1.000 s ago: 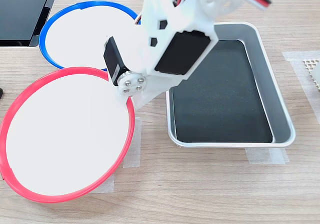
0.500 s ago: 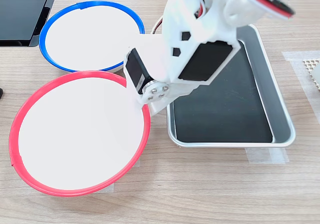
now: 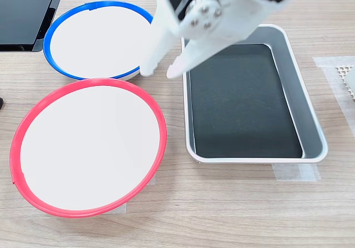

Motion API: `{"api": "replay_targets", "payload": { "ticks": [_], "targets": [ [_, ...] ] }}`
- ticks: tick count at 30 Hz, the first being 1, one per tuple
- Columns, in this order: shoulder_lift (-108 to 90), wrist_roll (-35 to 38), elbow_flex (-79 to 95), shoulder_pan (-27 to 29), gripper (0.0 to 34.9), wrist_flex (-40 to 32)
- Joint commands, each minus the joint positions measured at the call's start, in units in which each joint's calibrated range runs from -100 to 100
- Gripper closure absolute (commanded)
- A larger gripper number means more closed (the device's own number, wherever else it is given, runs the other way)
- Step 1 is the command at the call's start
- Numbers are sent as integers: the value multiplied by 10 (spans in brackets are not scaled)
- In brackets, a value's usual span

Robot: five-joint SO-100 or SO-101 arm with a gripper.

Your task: Lift the stacked dish and set it down on the table.

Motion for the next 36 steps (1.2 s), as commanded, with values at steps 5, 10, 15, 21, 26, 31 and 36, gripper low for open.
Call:
{"api": "replay_targets", "payload": {
  "ticks": [5,10,15,21,26,31,36],
  "targets": [
    [-301,-17,320,84,348,-225],
    [-467,-38,484,95,348,-236],
    [-643,-43,608,100,348,-192],
    [-778,-47,700,104,348,-105],
    [-837,-55,734,117,348,-54],
    [-837,-61,734,118,347,-54],
    [-837,-61,734,118,346,-54]
  ]
}}
